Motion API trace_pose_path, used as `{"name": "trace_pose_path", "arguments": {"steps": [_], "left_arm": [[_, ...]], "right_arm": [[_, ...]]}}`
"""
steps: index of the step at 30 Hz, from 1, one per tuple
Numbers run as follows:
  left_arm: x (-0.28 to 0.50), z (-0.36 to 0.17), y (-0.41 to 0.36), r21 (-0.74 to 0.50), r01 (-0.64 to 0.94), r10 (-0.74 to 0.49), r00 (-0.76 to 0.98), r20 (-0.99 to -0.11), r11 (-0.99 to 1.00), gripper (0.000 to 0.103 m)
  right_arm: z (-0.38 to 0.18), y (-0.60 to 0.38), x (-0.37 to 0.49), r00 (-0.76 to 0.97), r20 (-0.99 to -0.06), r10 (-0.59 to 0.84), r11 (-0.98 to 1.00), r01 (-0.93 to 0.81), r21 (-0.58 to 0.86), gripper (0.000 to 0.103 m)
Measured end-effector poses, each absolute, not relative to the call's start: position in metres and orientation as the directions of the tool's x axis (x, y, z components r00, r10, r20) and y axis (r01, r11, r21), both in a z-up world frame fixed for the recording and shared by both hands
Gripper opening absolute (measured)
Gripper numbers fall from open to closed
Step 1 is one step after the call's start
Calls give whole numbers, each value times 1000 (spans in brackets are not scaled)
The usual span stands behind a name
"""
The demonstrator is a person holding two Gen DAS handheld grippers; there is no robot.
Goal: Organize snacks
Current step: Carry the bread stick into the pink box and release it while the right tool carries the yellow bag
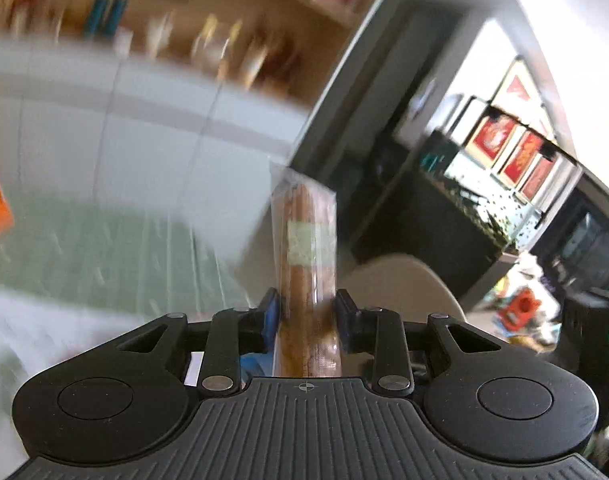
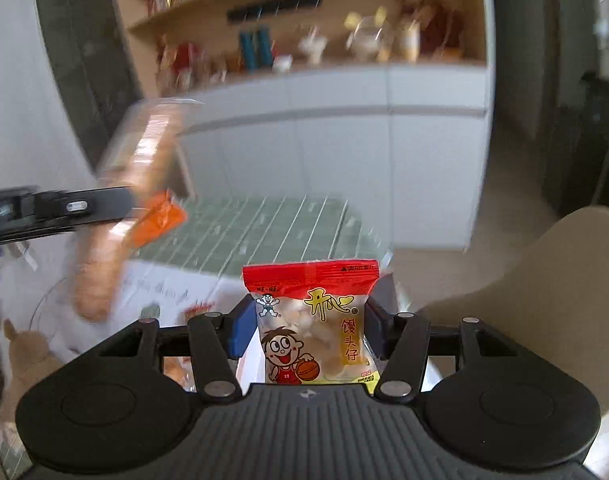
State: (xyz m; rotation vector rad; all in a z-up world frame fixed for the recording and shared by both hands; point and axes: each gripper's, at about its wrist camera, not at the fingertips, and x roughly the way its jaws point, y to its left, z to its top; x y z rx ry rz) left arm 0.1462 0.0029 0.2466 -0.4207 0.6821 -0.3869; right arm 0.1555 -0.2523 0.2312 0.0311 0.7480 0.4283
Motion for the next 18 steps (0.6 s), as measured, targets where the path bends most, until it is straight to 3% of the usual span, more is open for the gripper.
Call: {"name": "trace_pose_path", "arguments": {"steps": [2,10,14,18], "left_arm": [[168,214,2,-496,136,-444,681,-582,858,34],[142,129,56,-390,-134,-213,656,-724,911,34],[118,102,97,-334,-284,-73,653,-753,899,34],[95,82,131,-354,-408,-39,608,-793,841,34]], "right_arm": [[212,-251,177,613,-693,380,917,-345,199,64],[134,-273,171,525,-771,360,929,-274,247,66],[105,-264,149,448,-812,375,918,-300,259,66],[82,-239,140,383,-844,376,907,-341,249,66]]}}
